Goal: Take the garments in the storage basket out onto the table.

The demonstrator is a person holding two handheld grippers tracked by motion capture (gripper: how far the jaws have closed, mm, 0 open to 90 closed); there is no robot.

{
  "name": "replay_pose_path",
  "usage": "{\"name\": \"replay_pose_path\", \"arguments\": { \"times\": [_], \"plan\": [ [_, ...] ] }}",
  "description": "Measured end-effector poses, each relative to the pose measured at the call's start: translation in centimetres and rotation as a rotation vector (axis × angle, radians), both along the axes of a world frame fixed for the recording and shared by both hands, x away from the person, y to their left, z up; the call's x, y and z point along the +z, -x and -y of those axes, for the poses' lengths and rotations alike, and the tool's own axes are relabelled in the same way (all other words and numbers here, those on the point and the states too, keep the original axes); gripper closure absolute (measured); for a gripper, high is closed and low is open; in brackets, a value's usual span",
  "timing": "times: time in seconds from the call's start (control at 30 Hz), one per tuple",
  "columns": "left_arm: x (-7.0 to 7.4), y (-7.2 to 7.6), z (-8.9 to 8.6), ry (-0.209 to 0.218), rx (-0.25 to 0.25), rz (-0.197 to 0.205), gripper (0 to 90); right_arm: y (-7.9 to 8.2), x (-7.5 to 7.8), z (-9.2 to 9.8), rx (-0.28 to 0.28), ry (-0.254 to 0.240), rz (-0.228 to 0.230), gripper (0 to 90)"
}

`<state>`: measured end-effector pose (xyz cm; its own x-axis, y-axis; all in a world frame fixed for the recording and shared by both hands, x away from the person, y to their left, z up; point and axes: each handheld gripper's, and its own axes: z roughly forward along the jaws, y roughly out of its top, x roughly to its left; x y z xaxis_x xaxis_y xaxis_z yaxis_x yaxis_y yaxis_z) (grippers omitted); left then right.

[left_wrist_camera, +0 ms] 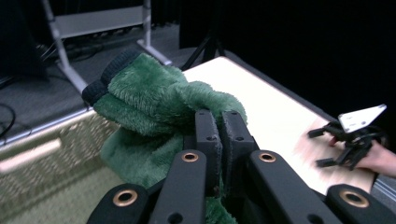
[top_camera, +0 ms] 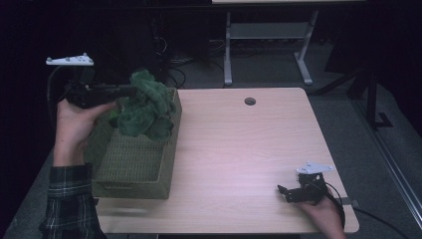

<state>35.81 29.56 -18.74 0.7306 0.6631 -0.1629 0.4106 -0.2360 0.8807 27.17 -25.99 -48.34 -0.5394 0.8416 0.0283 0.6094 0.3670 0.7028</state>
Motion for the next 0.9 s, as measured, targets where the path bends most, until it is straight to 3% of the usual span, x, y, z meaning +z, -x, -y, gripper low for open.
{"name": "replay_pose_path", "arguments": {
  "times": [0.13,0.33,0.57,0.9],
  "plan": [
    [1.2,0.2,1.7,-0.002,-0.026,0.028,87.1,0.0,0.0,0.0,0.0,0.0,0.0,1.3],
    [1.2,0.2,4.5,-0.007,-0.075,0.037,87.1,0.0,0.0,0.0,0.0,0.0,0.0,1.3],
    [0.1,-0.2,7.7,-0.006,-0.124,0.022,87.1,0.0,0.0,0.0,0.0,0.0,0.001,1.3],
    [-2.6,-0.6,12.1,-0.003,-0.19,-0.024,87.1,0.0,0.0,0.0,-0.001,-0.001,0.001,1.3]
  ]
}}
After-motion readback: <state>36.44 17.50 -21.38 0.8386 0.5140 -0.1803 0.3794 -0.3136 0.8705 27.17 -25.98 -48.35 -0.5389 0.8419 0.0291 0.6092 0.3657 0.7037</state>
